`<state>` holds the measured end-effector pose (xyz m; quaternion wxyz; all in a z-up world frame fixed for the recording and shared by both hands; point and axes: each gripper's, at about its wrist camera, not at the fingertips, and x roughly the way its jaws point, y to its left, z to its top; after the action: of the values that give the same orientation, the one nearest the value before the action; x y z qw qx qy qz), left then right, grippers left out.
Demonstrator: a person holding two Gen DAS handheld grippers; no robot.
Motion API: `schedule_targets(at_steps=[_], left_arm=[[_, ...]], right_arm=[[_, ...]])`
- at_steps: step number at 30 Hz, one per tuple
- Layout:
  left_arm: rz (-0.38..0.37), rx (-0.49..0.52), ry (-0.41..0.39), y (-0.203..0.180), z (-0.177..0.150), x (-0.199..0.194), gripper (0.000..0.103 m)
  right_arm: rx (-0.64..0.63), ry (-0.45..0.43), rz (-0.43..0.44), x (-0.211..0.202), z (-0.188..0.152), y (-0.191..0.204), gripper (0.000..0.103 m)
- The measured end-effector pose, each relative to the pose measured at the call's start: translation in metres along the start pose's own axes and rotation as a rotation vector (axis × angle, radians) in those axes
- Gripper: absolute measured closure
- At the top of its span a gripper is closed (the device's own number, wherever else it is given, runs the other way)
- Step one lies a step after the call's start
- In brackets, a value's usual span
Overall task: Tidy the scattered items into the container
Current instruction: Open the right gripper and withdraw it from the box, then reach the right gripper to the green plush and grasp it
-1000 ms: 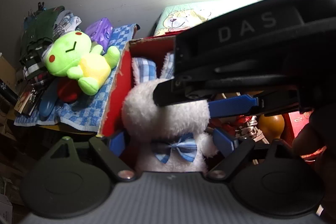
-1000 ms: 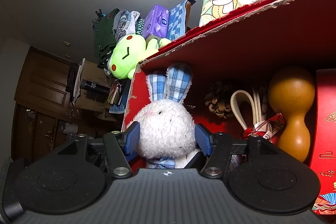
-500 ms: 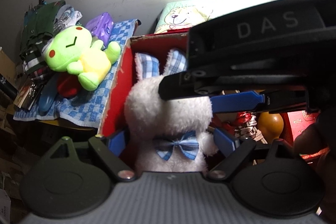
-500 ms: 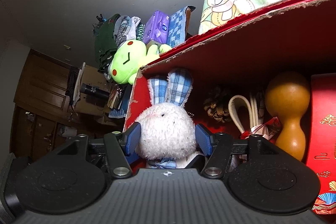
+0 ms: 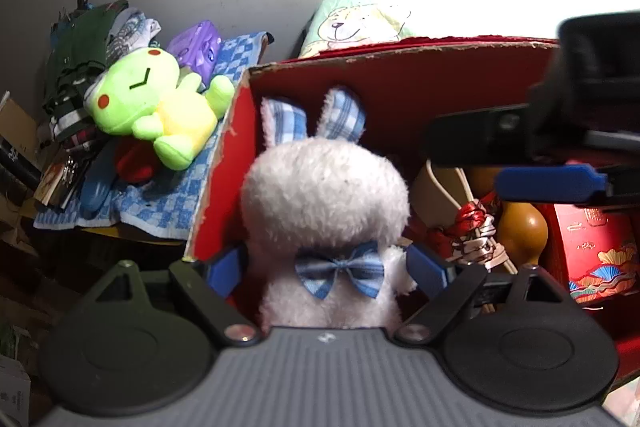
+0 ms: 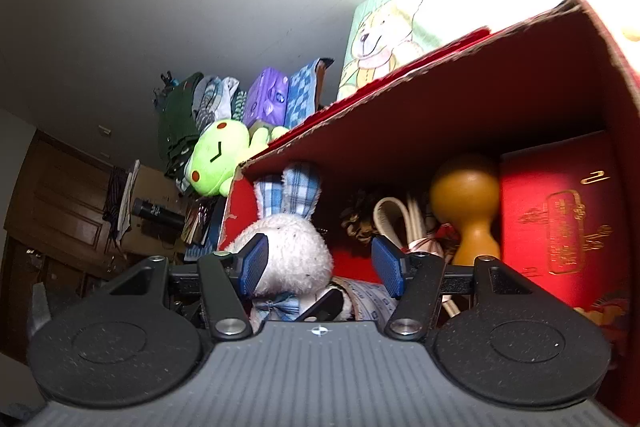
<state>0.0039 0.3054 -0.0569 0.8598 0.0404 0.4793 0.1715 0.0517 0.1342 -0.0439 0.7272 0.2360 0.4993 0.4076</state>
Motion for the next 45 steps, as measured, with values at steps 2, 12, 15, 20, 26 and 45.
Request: schedule_targets(at_steps=[2, 12, 15, 20, 26, 45], left_arm=[[-0.004, -0.007, 0.009, 0.001, 0.0, -0.001, 0.014], [-0.041, -0.023, 0.035, 0.001, -0.003, -0.015, 0.012], [-0.059, -0.025, 0.046, -0.002, -0.004, -0.017, 0.009], [-0.079, -0.032, 0.069, -0.008, -0.005, -0.022, 0.007], [-0.089, -0.04, 0.023, -0.02, -0.005, -0.051, 0.005], [-0.417, 0.099, -0.157, -0.181, -0.013, -0.146, 0.003]], right_arm=[[0.004, -0.019, -0.007, -0.007, -0.002, -0.002, 0.042], [-0.02, -0.065, -0.046, -0.027, -0.013, -0.004, 0.042], [-0.047, -0.077, -0.045, -0.033, -0.019, -0.001, 0.042], [-0.09, -0.102, -0.046, -0.046, -0.025, 0.0, 0.041], [-0.103, -0.128, -0.009, -0.069, -0.024, -0.008, 0.041], [0.055, -0.327, -0.072, -0.247, -0.039, -0.124, 0.041]])
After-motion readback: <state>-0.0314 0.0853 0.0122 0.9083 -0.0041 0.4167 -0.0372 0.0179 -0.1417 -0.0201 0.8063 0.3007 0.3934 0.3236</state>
